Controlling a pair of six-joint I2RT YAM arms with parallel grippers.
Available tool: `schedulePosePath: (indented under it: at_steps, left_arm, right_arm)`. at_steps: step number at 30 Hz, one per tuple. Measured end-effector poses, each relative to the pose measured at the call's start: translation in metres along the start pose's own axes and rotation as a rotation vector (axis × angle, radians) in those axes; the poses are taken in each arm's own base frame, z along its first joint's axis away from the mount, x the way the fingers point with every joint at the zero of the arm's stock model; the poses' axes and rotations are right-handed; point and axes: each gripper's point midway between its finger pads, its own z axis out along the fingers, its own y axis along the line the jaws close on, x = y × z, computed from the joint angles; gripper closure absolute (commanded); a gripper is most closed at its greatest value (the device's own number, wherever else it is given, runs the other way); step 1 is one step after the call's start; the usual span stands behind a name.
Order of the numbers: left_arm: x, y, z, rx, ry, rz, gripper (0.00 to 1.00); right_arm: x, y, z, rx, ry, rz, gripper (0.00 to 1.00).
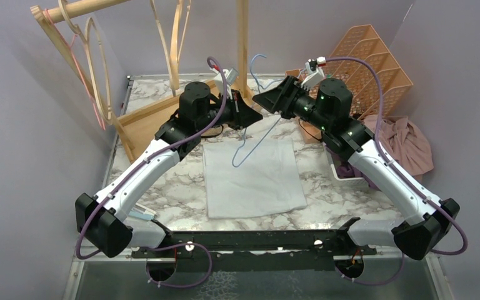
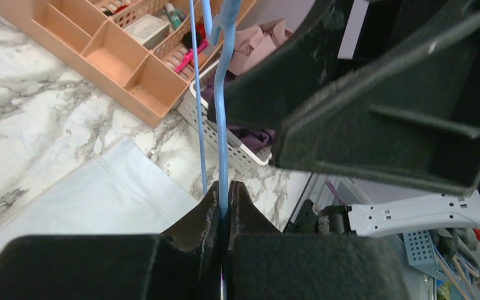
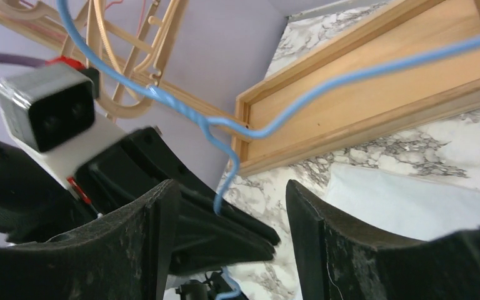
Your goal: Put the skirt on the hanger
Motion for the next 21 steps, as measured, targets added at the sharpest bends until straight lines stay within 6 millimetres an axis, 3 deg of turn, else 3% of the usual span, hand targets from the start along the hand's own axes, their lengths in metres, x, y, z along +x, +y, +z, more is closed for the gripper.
schedulePosePath:
  at_steps: [6, 10, 13, 16, 19, 21]
  left_arm:
    - [0.023, 0.001, 0.002, 0.010, 0.026, -0.038, 1.00]
    - [0.019, -0.004, -0.001, 0.022, 0.007, -0.036, 1.00]
    - [0.013, -0.008, -0.005, 0.026, -0.019, -0.027, 0.99]
    - [0.014, -0.007, -0.006, 0.018, -0.021, -0.029, 0.79]
    - [0.013, -0.006, -0.007, 0.016, -0.025, -0.028, 0.50]
    - [0.011, -0.007, -0.009, 0.011, -0.035, -0.025, 0.37]
  right_arm:
    - [-0.001, 0.007, 0.011, -0.043, -0.006, 0.047, 0.51]
    - [0.003, 0.006, 0.019, -0.052, 0.008, 0.076, 0.65]
    - [0.009, 0.003, 0.024, -0.049, 0.029, 0.105, 0.81]
    - [0.011, 0.005, 0.026, -0.068, 0.035, 0.127, 0.98]
    - [0.012, 0.007, 0.026, -0.077, 0.038, 0.128, 0.99]
    - [0.012, 0.006, 0.026, -0.078, 0.041, 0.117, 0.99]
